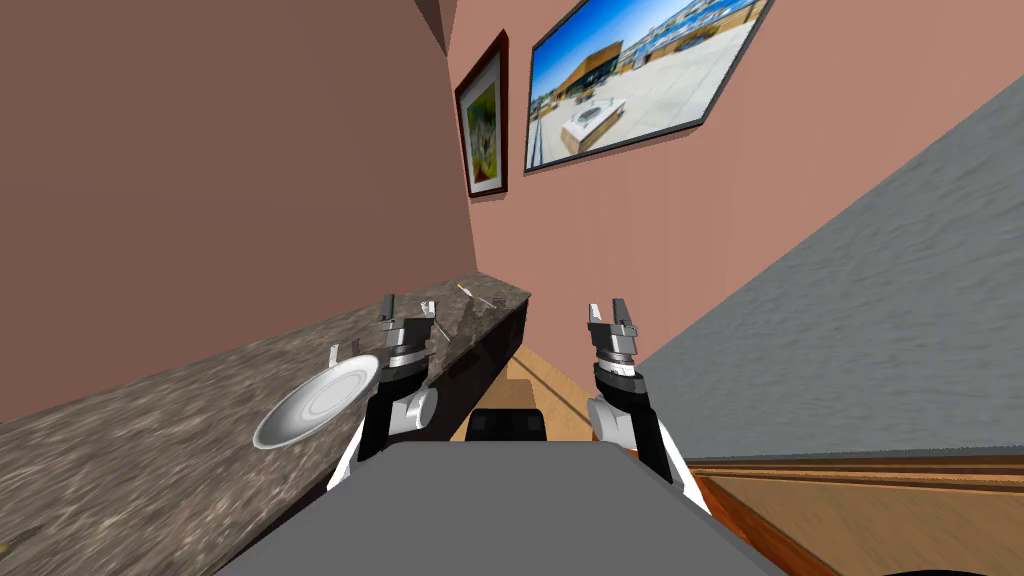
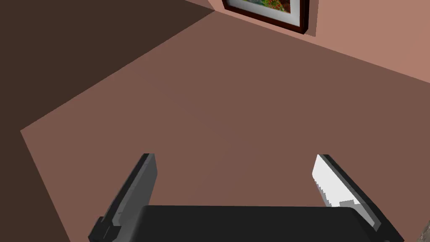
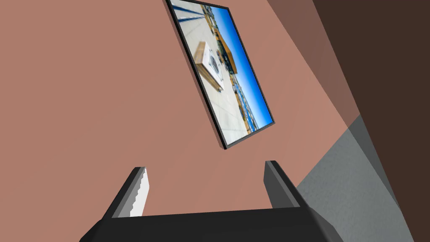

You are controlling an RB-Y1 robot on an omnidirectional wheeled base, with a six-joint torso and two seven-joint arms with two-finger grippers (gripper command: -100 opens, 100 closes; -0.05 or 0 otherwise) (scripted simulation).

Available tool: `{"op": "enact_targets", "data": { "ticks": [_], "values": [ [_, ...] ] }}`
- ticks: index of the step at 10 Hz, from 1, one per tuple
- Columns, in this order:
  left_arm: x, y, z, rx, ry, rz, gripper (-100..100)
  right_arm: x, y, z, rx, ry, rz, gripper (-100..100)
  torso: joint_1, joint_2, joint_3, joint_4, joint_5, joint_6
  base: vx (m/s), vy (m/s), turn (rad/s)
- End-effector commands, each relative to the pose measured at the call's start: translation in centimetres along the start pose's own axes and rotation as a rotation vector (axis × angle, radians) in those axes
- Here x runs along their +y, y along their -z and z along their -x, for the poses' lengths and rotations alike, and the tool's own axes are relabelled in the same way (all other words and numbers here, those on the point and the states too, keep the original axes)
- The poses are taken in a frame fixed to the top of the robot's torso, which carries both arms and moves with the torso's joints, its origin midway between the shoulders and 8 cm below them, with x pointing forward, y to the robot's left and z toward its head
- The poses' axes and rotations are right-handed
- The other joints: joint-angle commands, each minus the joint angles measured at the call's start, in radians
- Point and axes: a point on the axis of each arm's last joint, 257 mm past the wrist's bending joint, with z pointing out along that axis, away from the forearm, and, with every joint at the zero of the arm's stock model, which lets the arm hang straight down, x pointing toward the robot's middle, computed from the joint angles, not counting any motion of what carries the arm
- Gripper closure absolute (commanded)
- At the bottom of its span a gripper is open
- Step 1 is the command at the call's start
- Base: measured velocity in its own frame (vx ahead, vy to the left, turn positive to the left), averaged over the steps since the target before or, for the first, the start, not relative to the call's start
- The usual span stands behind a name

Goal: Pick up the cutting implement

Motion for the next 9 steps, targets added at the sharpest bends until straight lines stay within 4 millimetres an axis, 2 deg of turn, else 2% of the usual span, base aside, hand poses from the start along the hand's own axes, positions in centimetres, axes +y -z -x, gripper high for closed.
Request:
{"op": "enact_targets", "data": {
  "ticks": [1, 3, 6, 7, 9],
  "values": [
    [0.5, -0.2, 0.1, 0.028, -0.018, 0.019, -100, 0.0, 0.0, 0.0, 0.000, 0.000, 0.000, 0, 0.000, 0.000, 0.000, 0.000, 0.000, 0.000, 0.015, -0.011, 0.013],
    [1.5, -0.6, 0.7, 0.061, -0.049, 0.053, -100, 0.0, 0.0, 0.0, 0.000, 0.000, 0.000, 0, -0.001, -0.002, -0.001, 0.000, 0.000, 0.000, 0.033, -0.026, 0.026],
    [3.5, -1.8, 3.0, 0.074, -0.100, 0.117, -100, 0.0, 0.0, 0.0, 0.000, 0.000, 0.000, 0, -0.003, -0.004, -0.002, -0.001, -0.001, 0.000, 0.063, -0.059, 0.043],
    [3.5, -1.8, 3.1, 0.073, -0.102, 0.117, -100, 0.0, 0.0, 0.0, 0.000, 0.000, 0.000, 0, -0.003, -0.005, -0.003, -0.001, -0.001, 0.000, 0.052, -0.041, 0.021],
    [4.6, -3.1, 5.6, 0.052, -0.137, 0.155, -100, 0.0, 0.0, 0.0, 0.000, 0.000, 0.000, 0, -0.002, -0.004, -0.002, -0.001, 0.000, 0.000, 0.059, -0.052, 0.038]
  ]
}}
